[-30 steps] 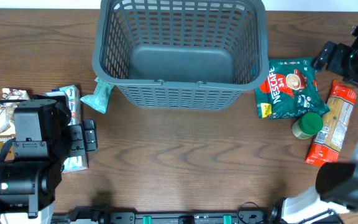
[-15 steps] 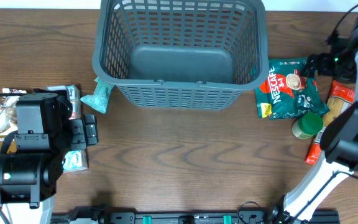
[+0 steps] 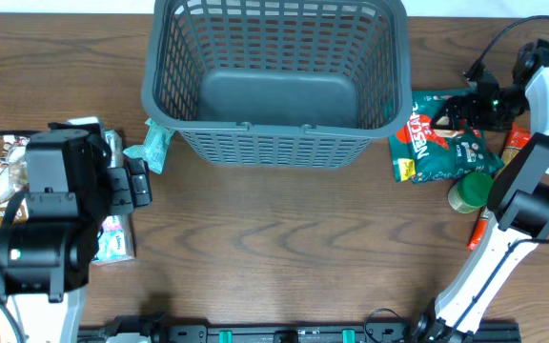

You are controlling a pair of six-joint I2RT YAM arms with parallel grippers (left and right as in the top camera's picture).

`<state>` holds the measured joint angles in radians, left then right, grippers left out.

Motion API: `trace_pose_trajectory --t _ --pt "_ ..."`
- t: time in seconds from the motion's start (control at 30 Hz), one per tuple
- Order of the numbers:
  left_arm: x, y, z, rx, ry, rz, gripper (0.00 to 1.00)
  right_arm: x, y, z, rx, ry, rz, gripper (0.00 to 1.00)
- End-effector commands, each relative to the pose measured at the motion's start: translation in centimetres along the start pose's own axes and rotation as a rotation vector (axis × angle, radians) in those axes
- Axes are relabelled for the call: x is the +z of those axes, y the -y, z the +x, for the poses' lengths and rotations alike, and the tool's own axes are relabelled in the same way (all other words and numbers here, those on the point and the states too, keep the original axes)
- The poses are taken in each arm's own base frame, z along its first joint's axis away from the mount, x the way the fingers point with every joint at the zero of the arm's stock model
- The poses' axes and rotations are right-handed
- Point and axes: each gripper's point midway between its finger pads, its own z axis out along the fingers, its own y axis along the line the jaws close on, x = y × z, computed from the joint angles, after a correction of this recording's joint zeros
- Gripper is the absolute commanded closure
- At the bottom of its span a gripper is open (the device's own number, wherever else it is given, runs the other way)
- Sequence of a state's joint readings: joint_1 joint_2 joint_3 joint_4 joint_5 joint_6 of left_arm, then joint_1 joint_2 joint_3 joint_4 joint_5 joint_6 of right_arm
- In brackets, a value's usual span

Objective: Pack container
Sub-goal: 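Move the right gripper over the green Nescafé bag and descend, then close the right gripper on the Nescafé bag and lift it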

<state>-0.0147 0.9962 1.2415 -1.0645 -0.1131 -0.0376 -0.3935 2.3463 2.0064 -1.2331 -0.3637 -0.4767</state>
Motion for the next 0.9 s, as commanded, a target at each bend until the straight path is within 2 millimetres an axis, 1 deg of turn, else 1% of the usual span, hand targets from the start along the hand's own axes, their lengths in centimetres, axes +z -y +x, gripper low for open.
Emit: trace_pose_trajectory --t 0.0,0.03,0.1,0.13,0.2,0.3,0.43,0.73,0.87 --pt "0.4 -0.3 -0.5 -0.023 -0.006 -0.023 0.01 4.7 -1.0 0.6 0.019 -0.041 -0.142 0.01" --pt "0.5 -0.3 -0.4 -0.022 -0.011 -0.024 0.01 5.6 -0.9 1.0 0.045 -0.065 -0.153 0.01" --pt "0.7 -0.3 -0.4 -0.021 -0.016 -0.024 0.01 6.7 -0.8 1.7 0.070 -0.095 -0.163 0.01" --pt "0.7 -0.3 -0.4 -0.021 -0.018 -0.024 0.01 7.1 -0.7 1.9 0.084 -0.108 -0.169 0.01" --pt "0.7 -0.3 -0.4 -0.021 -0.018 -0.025 0.01 7.4 -0.7 2.2 0.092 -0.119 -0.174 0.01" --pt "0.7 -0.3 -0.4 -0.020 -0.018 -0.025 0.02 7.4 -0.6 2.3 0.097 -0.124 -0.165 0.01" --pt "0.7 -0.3 -0.4 -0.020 -0.018 -0.024 0.01 7.4 0.1 2.9 0.142 -0.160 -0.116 0.01" --pt "0.7 -0.3 -0.4 -0.020 -0.018 -0.025 0.01 7.3 -0.1 3.3 0.147 -0.179 -0.120 0.01" --pt "0.7 -0.3 -0.4 -0.020 -0.018 -0.024 0.01 7.3 0.3 3.6 0.174 -0.193 -0.091 0.01"
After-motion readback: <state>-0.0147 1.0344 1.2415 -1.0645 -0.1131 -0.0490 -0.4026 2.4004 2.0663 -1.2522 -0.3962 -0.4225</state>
